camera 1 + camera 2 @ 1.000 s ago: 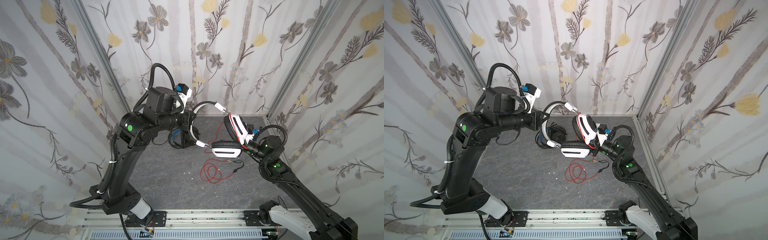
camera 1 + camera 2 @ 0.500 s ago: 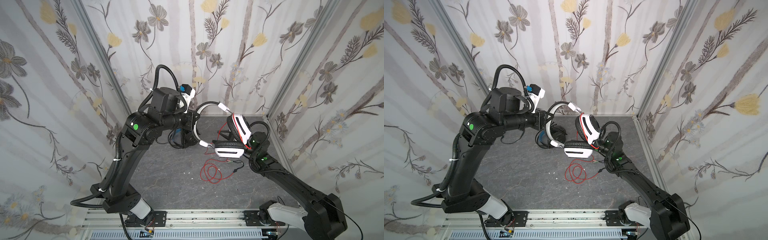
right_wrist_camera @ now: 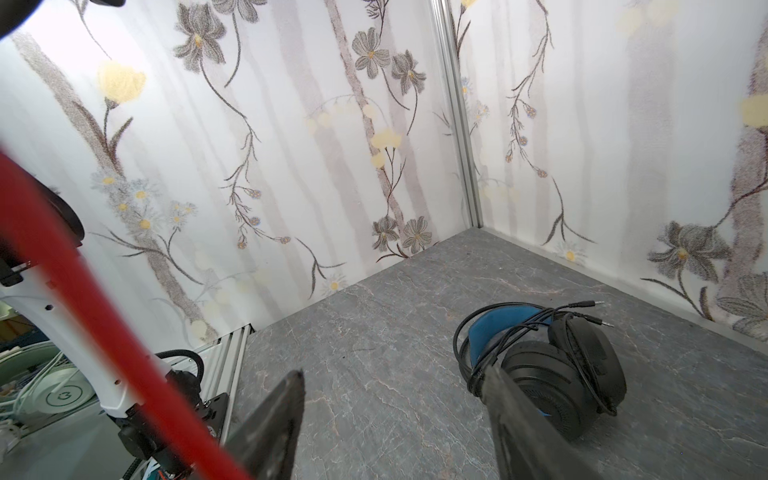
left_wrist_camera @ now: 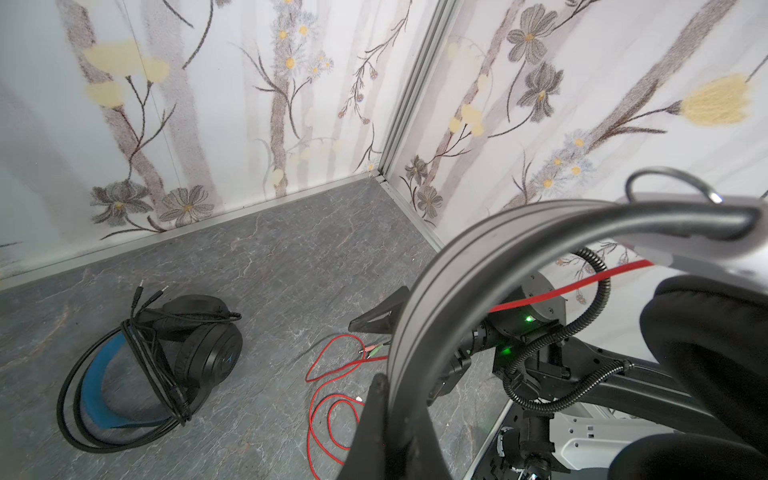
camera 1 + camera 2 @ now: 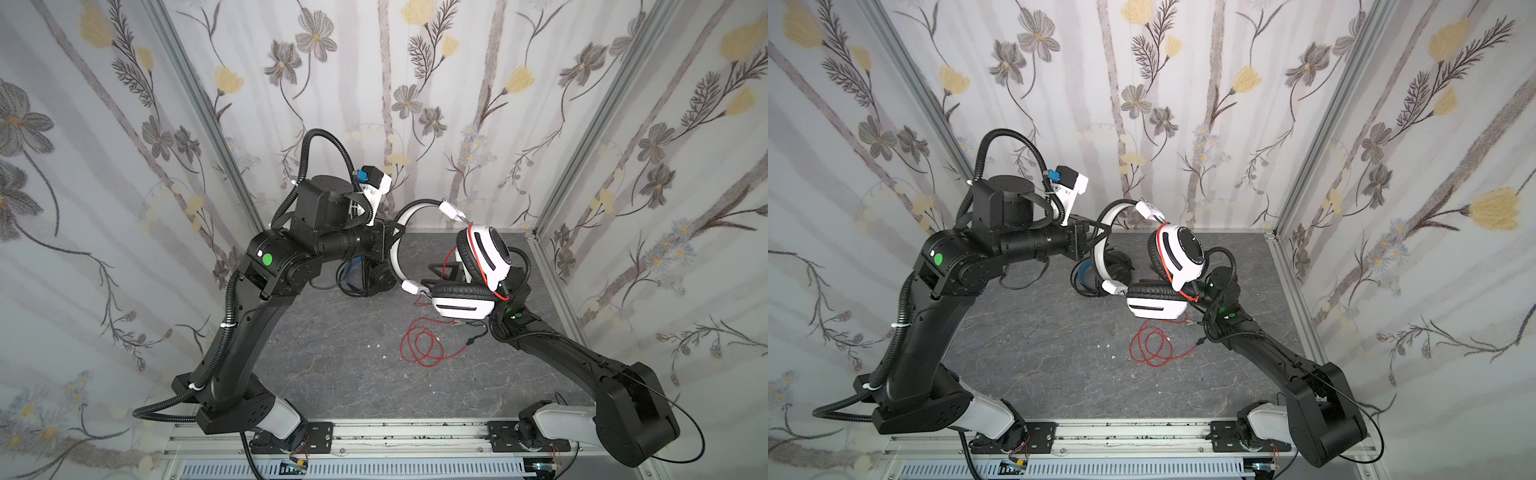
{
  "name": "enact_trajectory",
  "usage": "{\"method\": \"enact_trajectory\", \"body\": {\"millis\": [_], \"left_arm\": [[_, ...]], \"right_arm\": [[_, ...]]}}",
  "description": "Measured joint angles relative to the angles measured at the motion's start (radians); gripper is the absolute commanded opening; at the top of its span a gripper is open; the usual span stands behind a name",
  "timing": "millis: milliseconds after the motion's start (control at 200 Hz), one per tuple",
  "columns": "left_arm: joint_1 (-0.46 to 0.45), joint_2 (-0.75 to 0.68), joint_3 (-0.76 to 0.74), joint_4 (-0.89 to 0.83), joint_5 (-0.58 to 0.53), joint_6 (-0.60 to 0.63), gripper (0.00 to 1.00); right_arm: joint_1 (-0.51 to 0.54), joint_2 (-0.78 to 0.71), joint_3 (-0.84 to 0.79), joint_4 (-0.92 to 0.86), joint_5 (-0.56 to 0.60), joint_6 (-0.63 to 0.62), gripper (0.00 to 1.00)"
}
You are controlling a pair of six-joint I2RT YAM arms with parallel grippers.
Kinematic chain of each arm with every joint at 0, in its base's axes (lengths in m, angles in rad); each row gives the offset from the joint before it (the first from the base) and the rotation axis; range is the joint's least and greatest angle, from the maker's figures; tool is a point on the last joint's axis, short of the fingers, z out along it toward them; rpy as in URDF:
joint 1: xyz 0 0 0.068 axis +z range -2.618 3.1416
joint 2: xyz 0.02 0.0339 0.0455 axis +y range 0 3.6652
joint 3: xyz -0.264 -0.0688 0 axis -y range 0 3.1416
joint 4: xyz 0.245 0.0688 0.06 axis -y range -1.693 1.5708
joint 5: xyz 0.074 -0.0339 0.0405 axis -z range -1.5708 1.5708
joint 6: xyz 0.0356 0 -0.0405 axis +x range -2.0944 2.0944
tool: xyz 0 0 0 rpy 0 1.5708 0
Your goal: Wrap the headphones
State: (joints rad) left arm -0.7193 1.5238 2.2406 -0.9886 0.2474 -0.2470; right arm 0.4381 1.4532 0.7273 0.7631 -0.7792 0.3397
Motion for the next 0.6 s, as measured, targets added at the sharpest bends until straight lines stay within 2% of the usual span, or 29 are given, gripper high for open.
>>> {"method": "enact_trajectory", "body": {"millis": [170,325,425,600], "left_arm": [[0.0,-0.003,-0.001,0.012,0.008,-0.013,0.0],[0.0,-0.036,-0.039,0.034,0.006,-0.035,0.0],[0.0,-0.052,-0.073,0.074,-0.008,-0.06,0.0],[0.0,-0.079,-0.191,0.183,-0.064,-0.121,0.0]], "right_arm": [[0.0,0.039,0.0,0.031,-0.011,0.027,0.63],[0.0,0.053,0.0,0.048,-0.019,0.042,0.31],[0.0,0.053,0.0,0.047,-0.019,0.044,0.14],[0.002,0.023,-0.008,0.01,0.001,0.026,0.0]]}}
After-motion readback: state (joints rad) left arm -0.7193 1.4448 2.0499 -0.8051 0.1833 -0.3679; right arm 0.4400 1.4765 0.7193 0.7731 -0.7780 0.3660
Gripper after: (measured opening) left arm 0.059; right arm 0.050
